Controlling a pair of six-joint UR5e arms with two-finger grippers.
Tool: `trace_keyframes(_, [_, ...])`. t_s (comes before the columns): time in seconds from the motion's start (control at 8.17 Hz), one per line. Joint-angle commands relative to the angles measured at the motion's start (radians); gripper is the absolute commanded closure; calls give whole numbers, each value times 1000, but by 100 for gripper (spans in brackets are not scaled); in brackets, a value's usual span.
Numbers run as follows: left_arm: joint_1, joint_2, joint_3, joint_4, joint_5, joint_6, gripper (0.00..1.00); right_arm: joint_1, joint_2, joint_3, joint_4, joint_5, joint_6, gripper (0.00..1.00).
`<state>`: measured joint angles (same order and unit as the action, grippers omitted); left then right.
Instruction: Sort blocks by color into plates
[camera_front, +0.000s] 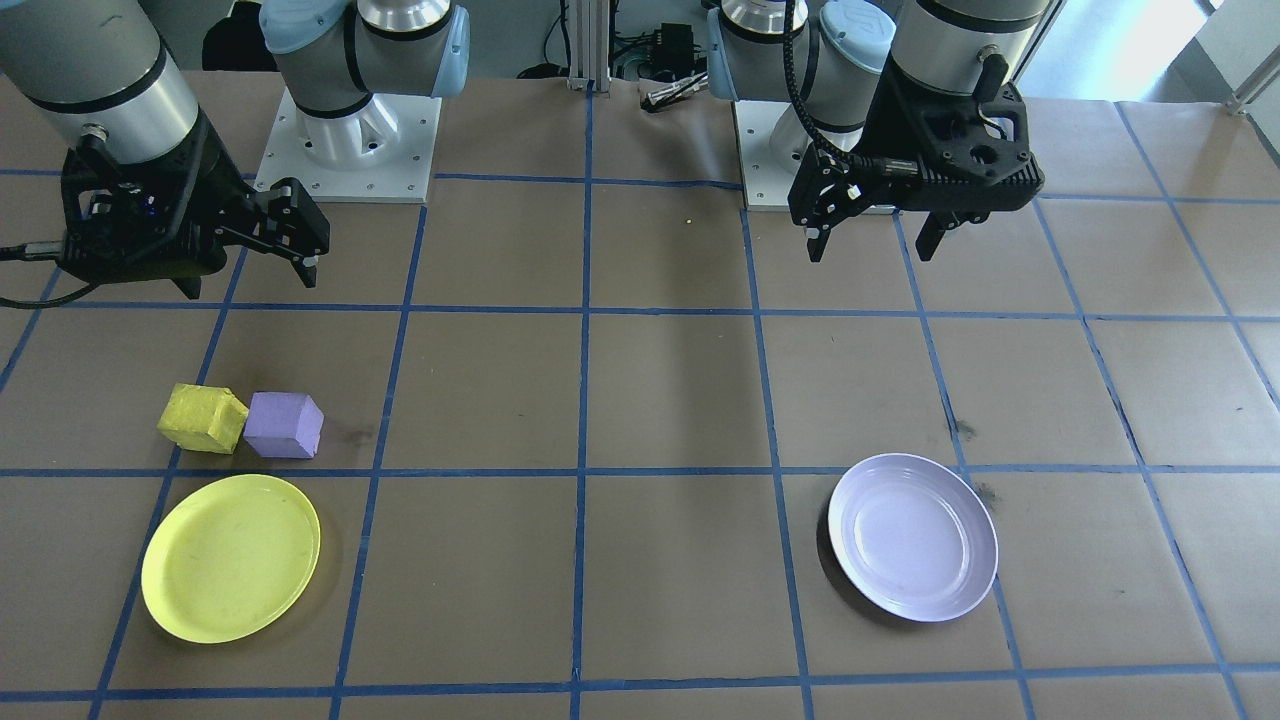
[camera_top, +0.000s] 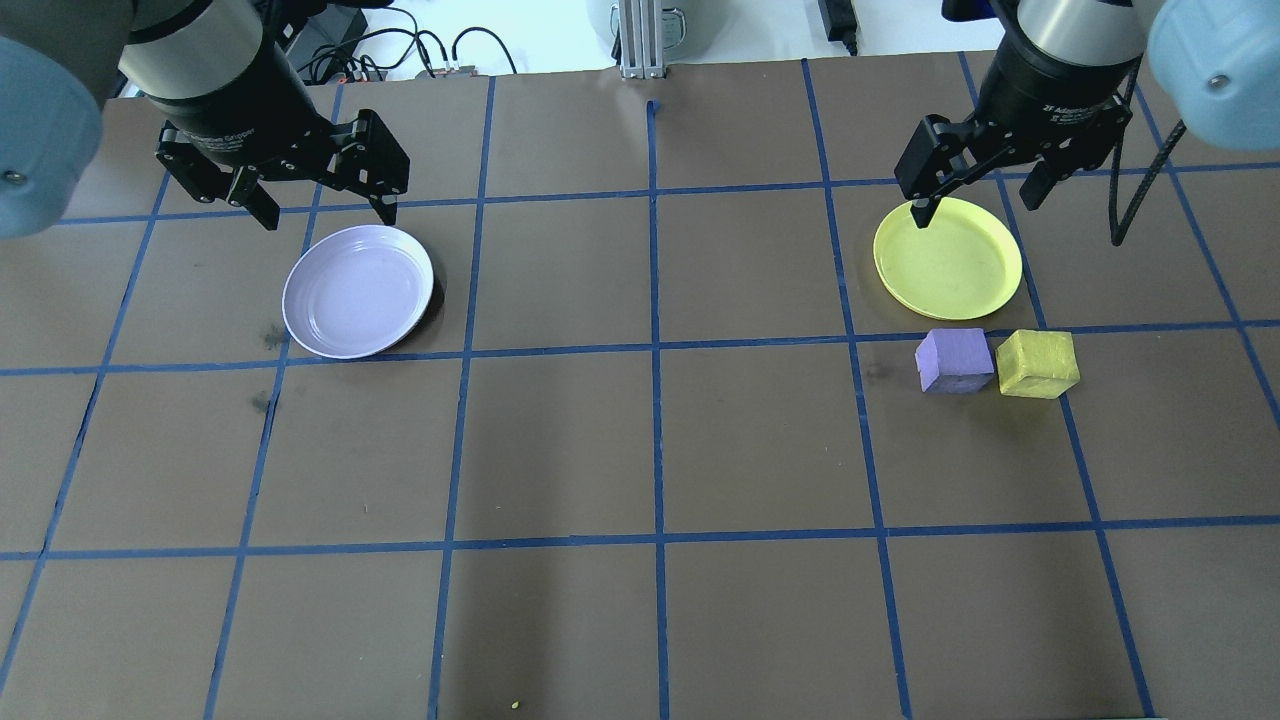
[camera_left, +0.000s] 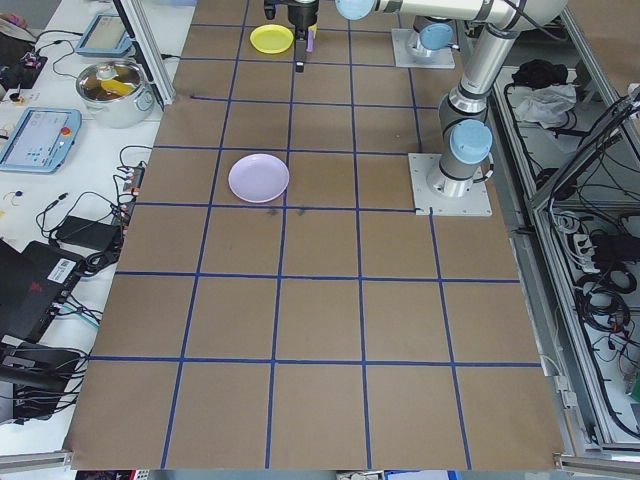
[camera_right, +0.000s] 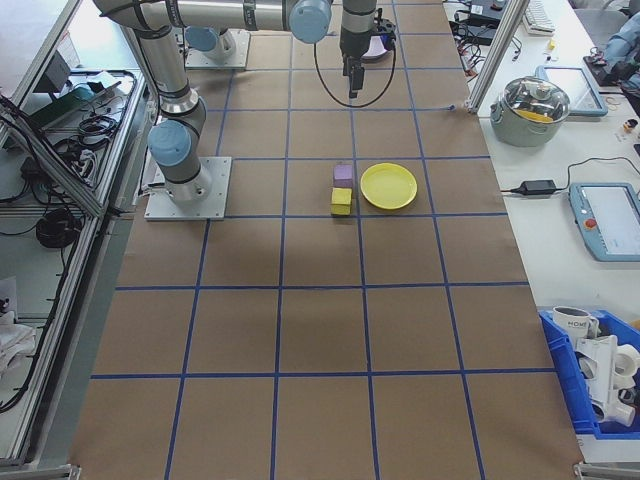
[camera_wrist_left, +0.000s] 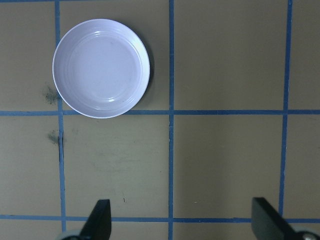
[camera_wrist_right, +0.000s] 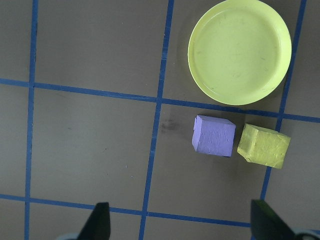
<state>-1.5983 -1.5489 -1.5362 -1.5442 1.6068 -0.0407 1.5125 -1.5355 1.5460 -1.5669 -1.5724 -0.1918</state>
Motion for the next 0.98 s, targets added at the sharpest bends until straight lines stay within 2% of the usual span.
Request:
trace_keyframes(0.0, [0,3,1,1,1,7,0,0,0,-1,-1,-1,0,0])
trace_keyframes(0.61, [0,3,-8,-4,2,5,0,-14,14,-1,-24,-5,-3,0])
trace_keyframes(0.86, [0,3,-8,-4,2,5,0,-87,14,0,-51,-17,-6,0])
